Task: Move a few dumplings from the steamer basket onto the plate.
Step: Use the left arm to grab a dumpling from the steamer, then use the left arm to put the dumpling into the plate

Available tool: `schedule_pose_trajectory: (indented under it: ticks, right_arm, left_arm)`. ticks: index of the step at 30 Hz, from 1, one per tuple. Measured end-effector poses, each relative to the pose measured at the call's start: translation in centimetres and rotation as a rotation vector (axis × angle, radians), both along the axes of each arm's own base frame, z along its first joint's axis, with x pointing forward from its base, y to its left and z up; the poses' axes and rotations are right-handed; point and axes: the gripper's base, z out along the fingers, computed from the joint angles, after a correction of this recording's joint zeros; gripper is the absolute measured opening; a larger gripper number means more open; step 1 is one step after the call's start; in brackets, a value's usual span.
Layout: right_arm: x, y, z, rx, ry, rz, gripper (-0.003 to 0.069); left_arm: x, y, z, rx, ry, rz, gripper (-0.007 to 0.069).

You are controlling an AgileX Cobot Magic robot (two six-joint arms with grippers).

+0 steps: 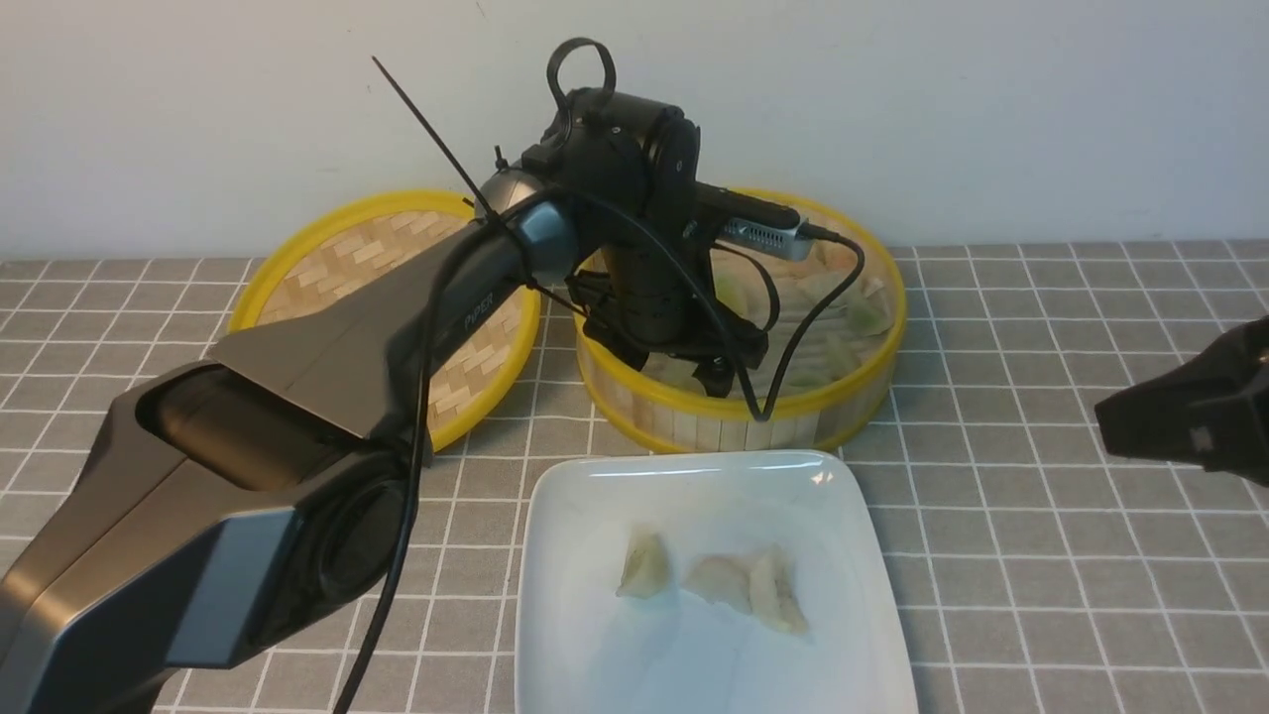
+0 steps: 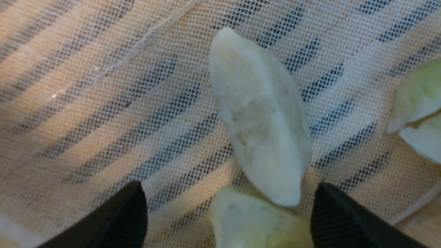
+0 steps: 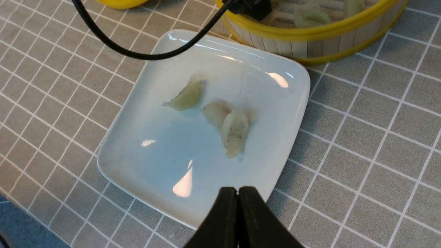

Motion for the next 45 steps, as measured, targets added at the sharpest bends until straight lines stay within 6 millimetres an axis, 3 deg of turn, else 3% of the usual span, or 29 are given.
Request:
schedule_pose_trajectory:
  ticks: [4,6,8,16,19,26,30,34,39,43,45]
  right_arm:
    - [0.0,0.0,0.0,0.001,0.0,0.0,-0.0015]
    - [0.0,0.0,0.0,0.001,0.0,0.0,-0.0015]
    - [0.0,0.0,0.0,-0.001,-0.003,0.005,-0.0015]
    - [0.0,0.0,0.0,-0.006,-0.003,0.012,-0.0015]
    - [0.0,0.0,0.0,-0.006,-0.001,0.013,-0.0015]
    - [0.0,0.0,0.0,-0.006,-0.001,0.014,-0.0015]
    - [-0.1,0.1,0.0,-0.002,-0.001,0.014,-0.0015]
    - [-0.1,0.1,0.0,0.006,0.0,0.015,-0.0015]
    - [0.1,0.1,0.1,0.014,-0.015,0.007,-0.0015]
    - [0.4,0.1,0.3,0.022,-0.048,-0.012,-0.0015]
    - [0.5,0.1,0.4,0.024,-0.059,-0.017,-0.0015]
  left_arm:
    - [0.0,-0.1,-0.1,-0.009,0.005,-0.002,0.0494]
    - [-0.1,-0.1,-0.1,-0.005,0.012,-0.009,0.0356]
    - [0.0,-0.2,0.0,-0.015,0.001,-0.008,0.0289]
    - [0.0,-0.1,0.9,-0.018,-0.015,-0.011,0.0289]
    - [-0.4,0.2,4.1,-0.03,-0.068,-0.015,0.0278]
    - [-3.6,0.8,14.8,-0.249,-0.178,-0.03,0.0278]
    - [-6.3,1.2,17.0,-0.323,-0.129,-0.06,0.0278]
    - [-9.2,1.6,14.2,-0.241,0.006,-0.099,0.0278]
    - [-12.8,1.6,7.1,-0.113,0.249,-0.141,0.0278]
    - [-14.3,1.3,3.7,-0.053,0.348,-0.176,0.0278]
    - [-14.3,1.2,3.3,-0.048,0.354,-0.18,0.0278]
